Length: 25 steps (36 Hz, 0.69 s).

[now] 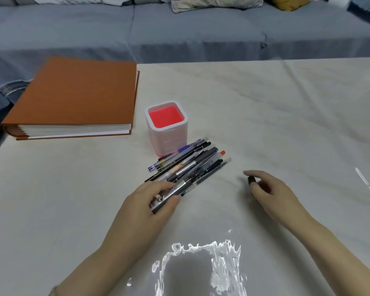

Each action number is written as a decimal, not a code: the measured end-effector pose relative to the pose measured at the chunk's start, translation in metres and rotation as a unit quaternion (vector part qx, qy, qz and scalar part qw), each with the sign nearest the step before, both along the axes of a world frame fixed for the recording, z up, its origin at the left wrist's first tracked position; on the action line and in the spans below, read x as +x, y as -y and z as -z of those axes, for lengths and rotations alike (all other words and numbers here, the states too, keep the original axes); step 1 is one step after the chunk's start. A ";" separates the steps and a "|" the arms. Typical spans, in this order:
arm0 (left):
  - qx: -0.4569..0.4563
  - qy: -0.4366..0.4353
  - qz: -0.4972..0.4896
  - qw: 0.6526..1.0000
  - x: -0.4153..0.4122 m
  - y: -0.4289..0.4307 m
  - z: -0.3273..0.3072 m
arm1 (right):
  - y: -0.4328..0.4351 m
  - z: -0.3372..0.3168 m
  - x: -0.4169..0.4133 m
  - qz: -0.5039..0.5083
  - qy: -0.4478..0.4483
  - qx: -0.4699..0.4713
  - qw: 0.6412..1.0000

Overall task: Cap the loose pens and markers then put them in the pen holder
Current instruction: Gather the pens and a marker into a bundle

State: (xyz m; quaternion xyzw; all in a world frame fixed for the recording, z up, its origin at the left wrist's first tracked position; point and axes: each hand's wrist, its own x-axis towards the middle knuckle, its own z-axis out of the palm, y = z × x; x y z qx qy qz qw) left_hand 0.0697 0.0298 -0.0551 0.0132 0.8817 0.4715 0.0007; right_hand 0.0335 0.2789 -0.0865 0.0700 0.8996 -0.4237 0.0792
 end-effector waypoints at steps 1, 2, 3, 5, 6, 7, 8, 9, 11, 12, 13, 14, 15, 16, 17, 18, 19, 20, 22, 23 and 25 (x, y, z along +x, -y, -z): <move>0.009 0.002 -0.004 1.000 0.001 0.000 0.000 | 0.006 -0.006 0.001 0.008 -0.003 -0.074 0.997; 0.019 0.003 -0.009 1.000 0.002 -0.001 -0.001 | 0.011 -0.012 0.003 0.016 -0.004 -0.149 0.989; 0.027 0.005 -0.013 1.000 0.003 -0.001 -0.001 | 0.017 -0.018 0.006 0.023 -0.004 -0.220 0.975; 0.036 0.005 -0.014 0.999 0.004 0.000 0.000 | 0.028 -0.027 0.011 0.031 -0.006 -0.336 0.941; 0.037 0.005 -0.012 0.999 0.004 0.000 0.000 | 0.033 -0.031 0.014 0.036 -0.012 -0.376 0.926; 0.036 0.005 -0.011 0.999 0.004 0.001 0.000 | 0.038 -0.033 0.016 0.044 -0.022 -0.403 0.914; 0.035 0.005 -0.010 0.999 0.004 0.001 0.001 | 0.043 -0.035 0.017 0.052 -0.036 -0.417 0.907; 0.036 0.004 -0.009 0.999 0.004 0.001 0.001 | 0.048 -0.036 0.018 0.060 -0.050 -0.423 0.903; 0.034 0.000 -0.005 0.999 0.005 0.001 0.001 | 0.055 -0.037 0.019 0.075 -0.074 -0.425 0.899; 0.031 -0.003 -0.002 1.000 0.005 0.001 0.000 | 0.058 -0.038 0.020 0.081 -0.080 -0.428 0.897; 0.030 -0.005 0.001 1.000 0.006 0.001 -0.001 | 0.061 -0.039 0.020 0.086 -0.084 -0.430 0.895; 0.030 -0.006 0.002 1.000 0.007 0.000 -0.003 | 0.063 -0.040 0.020 0.089 -0.087 -0.429 0.894; 0.031 -0.007 0.003 1.000 0.007 0.000 -0.004 | 0.065 -0.040 0.020 0.091 -0.091 -0.425 0.896; 0.030 -0.008 0.004 1.000 0.008 0.000 -0.004 | 0.067 -0.040 0.020 0.091 -0.093 -0.419 0.899; 0.030 -0.010 0.003 0.999 0.008 0.000 -0.005 | 0.068 -0.040 0.020 0.088 -0.096 -0.409 0.903; 0.031 -0.011 0.002 0.999 0.008 0.000 -0.005 | 0.070 -0.040 0.021 0.082 -0.097 -0.400 0.908; 0.032 -0.011 0.002 0.999 0.009 0.001 -0.005 | 0.072 -0.039 0.021 0.077 -0.099 -0.393 0.911; 0.033 -0.010 0.002 0.999 0.009 0.001 -0.006 | 0.073 -0.039 0.022 0.073 -0.099 -0.392 0.912; 0.033 -0.008 0.005 0.999 0.009 0.001 -0.007 | 0.076 -0.040 0.022 0.068 -0.095 -0.388 0.914; 0.032 -0.008 0.007 0.999 0.010 0.001 -0.008 | 0.077 -0.039 0.023 0.067 -0.092 -0.384 0.917; 0.030 -0.011 0.007 0.999 0.010 0.000 -0.010 | 0.079 -0.039 0.024 0.057 -0.085 -0.376 0.921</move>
